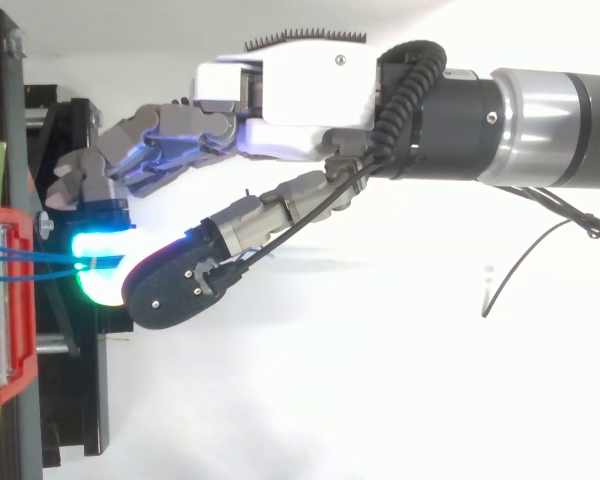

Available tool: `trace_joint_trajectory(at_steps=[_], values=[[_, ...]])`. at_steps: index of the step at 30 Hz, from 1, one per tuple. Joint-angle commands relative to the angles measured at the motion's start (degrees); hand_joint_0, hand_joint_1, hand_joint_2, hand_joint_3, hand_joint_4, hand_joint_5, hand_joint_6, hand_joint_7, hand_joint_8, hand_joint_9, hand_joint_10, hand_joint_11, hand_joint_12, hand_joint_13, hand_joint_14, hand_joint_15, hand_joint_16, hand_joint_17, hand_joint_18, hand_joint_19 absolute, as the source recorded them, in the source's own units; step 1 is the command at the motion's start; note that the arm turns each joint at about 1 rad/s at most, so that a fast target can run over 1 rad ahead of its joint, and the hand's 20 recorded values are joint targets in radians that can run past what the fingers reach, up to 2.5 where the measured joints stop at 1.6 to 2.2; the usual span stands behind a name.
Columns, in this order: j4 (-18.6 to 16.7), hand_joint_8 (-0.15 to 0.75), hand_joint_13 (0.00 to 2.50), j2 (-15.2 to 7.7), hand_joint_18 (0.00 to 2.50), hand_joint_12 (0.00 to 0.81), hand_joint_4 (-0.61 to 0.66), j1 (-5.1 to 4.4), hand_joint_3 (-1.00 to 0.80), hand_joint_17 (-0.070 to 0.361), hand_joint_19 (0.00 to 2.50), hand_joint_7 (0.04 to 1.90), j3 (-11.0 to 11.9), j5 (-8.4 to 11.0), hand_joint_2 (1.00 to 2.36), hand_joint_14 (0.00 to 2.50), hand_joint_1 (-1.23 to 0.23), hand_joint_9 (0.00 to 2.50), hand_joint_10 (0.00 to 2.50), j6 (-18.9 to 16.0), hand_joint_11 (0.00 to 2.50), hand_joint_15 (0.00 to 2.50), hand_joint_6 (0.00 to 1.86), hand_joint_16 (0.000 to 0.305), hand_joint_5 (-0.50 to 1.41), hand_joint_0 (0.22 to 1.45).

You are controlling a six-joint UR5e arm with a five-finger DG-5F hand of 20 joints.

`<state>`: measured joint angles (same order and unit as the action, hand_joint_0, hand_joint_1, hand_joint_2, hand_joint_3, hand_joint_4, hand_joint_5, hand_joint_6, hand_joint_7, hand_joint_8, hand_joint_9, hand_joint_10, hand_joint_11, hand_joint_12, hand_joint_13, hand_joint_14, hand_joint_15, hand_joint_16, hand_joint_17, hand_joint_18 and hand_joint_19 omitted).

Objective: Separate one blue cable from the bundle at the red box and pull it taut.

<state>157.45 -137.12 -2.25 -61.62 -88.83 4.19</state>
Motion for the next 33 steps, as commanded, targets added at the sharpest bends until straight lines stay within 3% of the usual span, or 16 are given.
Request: trace_joint_trajectory(at_steps=[1,13,22,27,33], values=[[0.1,0.314,0.2,0.0,0.35,0.367,0.2,-0.03,-0.32,0.112,0.31,0.98,0.1,-0.02,1.01,0.0,-0.69,0.35,0.01,0.0,0.22,0.1,0.86,0.05,-0.21,0.66],[0.1,0.319,0.22,0.0,0.38,0.37,0.21,-0.03,-0.5,0.113,0.32,1.01,0.1,-0.2,1.0,0.0,-0.65,0.38,0.01,0.0,0.24,0.12,0.88,0.05,-0.2,0.64],[0.2,0.328,0.22,0.0,0.39,0.375,0.22,0.06,-0.5,0.115,0.34,1.01,0.1,-0.29,1.0,0.0,-0.57,0.41,0.01,0.0,0.25,0.12,0.87,0.051,-0.2,0.57],[0.1,0.328,0.24,0.0,0.39,0.37,0.2,-0.03,-0.5,0.112,0.34,1.04,0.1,-0.29,1.0,0.0,-0.49,0.45,0.01,0.2,0.25,0.12,0.86,0.05,-0.18,0.62],[0.0,0.33,0.23,0.0,0.39,0.368,0.18,0.06,-0.3,0.112,0.35,1.07,0.3,-0.29,1.01,0.0,-0.58,0.46,0.01,0.2,0.26,0.13,0.86,0.05,-0.18,0.62]])
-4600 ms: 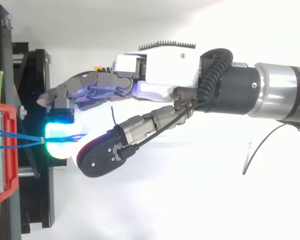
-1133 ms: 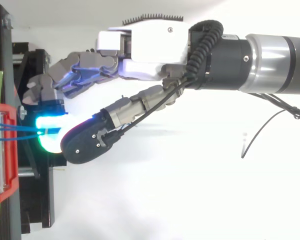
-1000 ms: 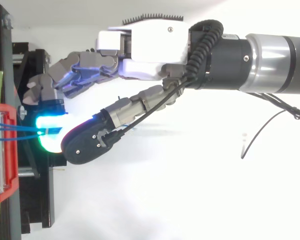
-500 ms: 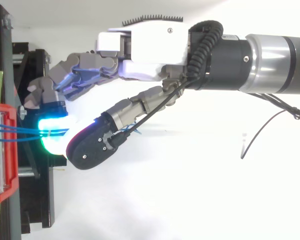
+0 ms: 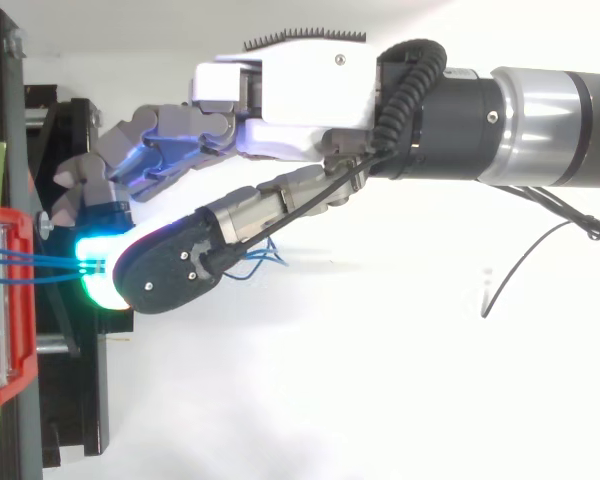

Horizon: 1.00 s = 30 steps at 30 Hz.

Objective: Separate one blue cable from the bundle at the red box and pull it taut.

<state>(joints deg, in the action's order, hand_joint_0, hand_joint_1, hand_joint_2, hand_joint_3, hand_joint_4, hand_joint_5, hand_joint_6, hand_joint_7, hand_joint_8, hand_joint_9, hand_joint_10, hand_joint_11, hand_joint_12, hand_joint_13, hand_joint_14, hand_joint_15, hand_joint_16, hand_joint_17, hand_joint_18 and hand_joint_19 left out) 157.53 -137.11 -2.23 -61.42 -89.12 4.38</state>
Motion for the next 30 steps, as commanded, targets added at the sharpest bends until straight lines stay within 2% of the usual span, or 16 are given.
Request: trace_joint_trajectory(at_steps=[1,7,14,17,24,27,30], values=[[0.1,0.331,0.23,0.0,0.39,0.369,0.19,0.04,-0.27,0.112,0.34,1.07,0.2,0.0,1.01,0.0,-0.62,0.46,0.01,0.0,0.26,0.12,0.86,0.05,-0.18,0.62],[0.1,0.333,0.25,0.0,0.4,0.37,0.16,-0.05,-0.26,0.112,0.34,1.07,0.2,0.0,1.02,0.0,-0.73,0.47,0.01,0.0,0.29,0.13,0.87,0.05,-0.18,0.63],[0.2,0.327,0.29,0.0,0.46,0.378,0.18,0.04,-0.45,0.114,0.36,1.04,0.2,0.0,1.0,0.0,-0.77,0.5,0.01,0.2,0.33,0.13,0.88,0.051,-0.19,0.67],[0.2,0.33,0.29,0.0,0.46,0.378,0.19,-0.05,-0.5,0.114,0.37,1.03,0.2,0.0,1.0,0.0,-0.72,0.52,0.01,0.2,0.34,0.14,0.87,0.051,-0.19,0.63],[0.2,0.334,0.3,0.0,0.46,0.381,0.19,-0.05,-0.5,0.115,0.38,1.03,0.2,0.0,1.0,0.01,-0.63,0.54,0.01,0.2,0.35,0.15,0.85,0.051,-0.19,0.58],[0.2,0.338,0.29,0.0,0.46,0.38,0.19,-0.05,-0.5,0.115,0.38,1.02,0.2,-0.09,1.0,0.0,-0.63,0.55,0.01,0.2,0.34,0.14,0.85,0.051,-0.18,0.57],[0.2,0.335,0.29,0.0,0.45,0.377,0.18,-0.05,-0.49,0.114,0.39,1.03,0.2,-0.18,1.0,0.0,-0.64,0.56,0.01,0.2,0.35,0.14,0.85,0.05,-0.18,0.63]])
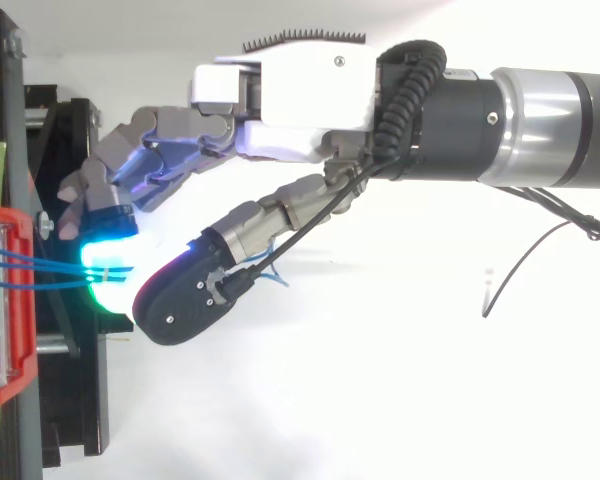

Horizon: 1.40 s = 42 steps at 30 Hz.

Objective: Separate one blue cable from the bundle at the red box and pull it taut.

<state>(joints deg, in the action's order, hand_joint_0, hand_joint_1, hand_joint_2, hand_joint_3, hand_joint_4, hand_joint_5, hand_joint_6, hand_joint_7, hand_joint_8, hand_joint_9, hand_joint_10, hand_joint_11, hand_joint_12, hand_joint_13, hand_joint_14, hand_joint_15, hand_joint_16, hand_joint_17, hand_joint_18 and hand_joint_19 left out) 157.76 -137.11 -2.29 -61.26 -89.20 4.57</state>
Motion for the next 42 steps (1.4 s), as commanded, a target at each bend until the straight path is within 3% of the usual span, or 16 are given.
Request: trace_joint_trajectory(at_steps=[1,7,13,16,29,35,38,42], values=[[0.0,0.334,0.29,0.0,0.45,0.377,0.17,0.0,-0.45,0.113,0.38,1.03,0.0,-0.19,1.0,0.0,-0.65,0.56,0.01,0.0,0.35,0.14,0.84,0.05,-0.18,0.65],[-0.3,0.329,0.29,0.0,0.46,0.379,0.13,0.0,-0.33,0.114,0.37,1.05,0.1,-0.28,1.01,0.0,-0.78,0.52,0.01,0.0,0.37,0.14,0.86,0.051,-0.19,0.69],[-0.4,0.324,0.32,0.0,0.52,0.385,0.13,0.09,-0.5,0.116,0.38,1.1,0.1,-0.45,1.0,0.0,-0.91,0.54,0.01,0.0,0.4,0.14,0.89,0.052,-0.2,0.81],[-0.1,0.331,0.35,0.0,0.56,0.387,0.14,0.0,-0.5,0.117,0.41,1.13,0.0,-0.45,1.0,0.01,-0.91,0.59,0.01,0.0,0.49,0.16,0.91,0.052,-0.2,0.84],[-0.1,0.333,0.4,0.0,0.63,0.386,0.16,0.18,-0.5,0.116,0.44,1.1,0.0,-0.8,1.0,0.01,-0.99,0.68,0.02,0.0,0.61,0.2,0.91,0.051,-0.19,0.64],[0.0,0.347,0.41,0.0,0.65,0.403,0.18,0.18,-0.5,0.123,0.45,1.06,0.1,-1.07,1.0,0.01,-0.88,0.7,0.02,0.0,0.6,0.21,0.89,0.055,-0.18,0.52],[0.1,0.35,0.41,0.0,0.65,0.4,0.18,0.26,-0.5,0.121,0.46,1.04,0.1,-1.16,1.0,0.01,-0.71,0.74,0.02,0.0,0.6,0.21,0.88,0.054,-0.18,0.53],[-0.1,0.343,0.42,0.0,0.64,0.388,0.16,0.35,-0.5,0.115,0.48,1.05,0.1,-1.42,1.0,0.01,-0.61,0.77,0.02,0.0,0.59,0.21,0.86,0.051,-0.17,0.57]])
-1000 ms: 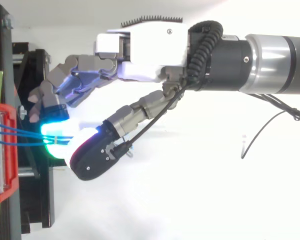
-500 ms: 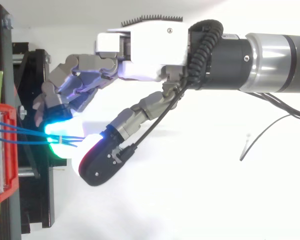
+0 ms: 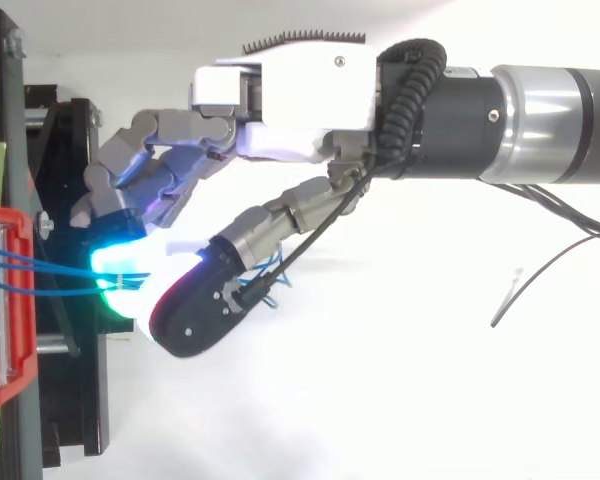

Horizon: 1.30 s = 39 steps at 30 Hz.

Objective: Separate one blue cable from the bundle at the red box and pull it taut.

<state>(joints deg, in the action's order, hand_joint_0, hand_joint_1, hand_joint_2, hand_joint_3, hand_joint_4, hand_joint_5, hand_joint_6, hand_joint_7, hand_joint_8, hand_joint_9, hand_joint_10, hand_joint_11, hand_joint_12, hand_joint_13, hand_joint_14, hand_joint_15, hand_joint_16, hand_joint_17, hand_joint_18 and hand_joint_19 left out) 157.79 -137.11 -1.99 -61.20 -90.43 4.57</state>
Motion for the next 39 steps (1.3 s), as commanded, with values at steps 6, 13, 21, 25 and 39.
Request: trace_joint_trajectory(at_steps=[6,13,21,25,39], values=[[-0.2,0.341,0.42,0.0,0.63,0.384,0.13,0.14,-0.41,0.113,0.5,1.12,0.0,-0.18,1.01,0.01,-0.72,0.77,0.02,0.0,0.6,0.23,0.85,0.05,-0.17,0.65],[0.1,0.339,0.42,0.0,0.64,0.388,0.08,0.05,-0.37,0.113,0.5,1.18,-0.1,-0.18,1.01,0.01,-0.88,0.75,0.02,0.0,0.61,0.22,0.86,0.05,-0.17,0.7],[0.1,0.329,0.47,0.0,0.69,0.384,0.08,0.05,-0.5,0.112,0.49,1.15,-0.1,-0.27,1.0,0.01,-0.95,0.77,0.02,0.0,0.64,0.24,0.89,0.05,-0.18,0.81],[0.1,0.331,0.48,0.0,0.71,0.383,0.11,0.05,-0.5,0.112,0.48,1.14,0.0,-0.27,1.0,0.01,-0.98,0.79,0.02,0.0,0.66,0.24,0.89,0.05,-0.17,0.72],[0.1,0.354,0.51,0.0,0.73,0.391,0.14,0.05,-0.5,0.115,0.52,1.09,0.0,-0.27,1.0,0.01,-0.76,0.89,0.02,0.1,0.64,0.26,0.86,0.051,-0.13,0.54]])
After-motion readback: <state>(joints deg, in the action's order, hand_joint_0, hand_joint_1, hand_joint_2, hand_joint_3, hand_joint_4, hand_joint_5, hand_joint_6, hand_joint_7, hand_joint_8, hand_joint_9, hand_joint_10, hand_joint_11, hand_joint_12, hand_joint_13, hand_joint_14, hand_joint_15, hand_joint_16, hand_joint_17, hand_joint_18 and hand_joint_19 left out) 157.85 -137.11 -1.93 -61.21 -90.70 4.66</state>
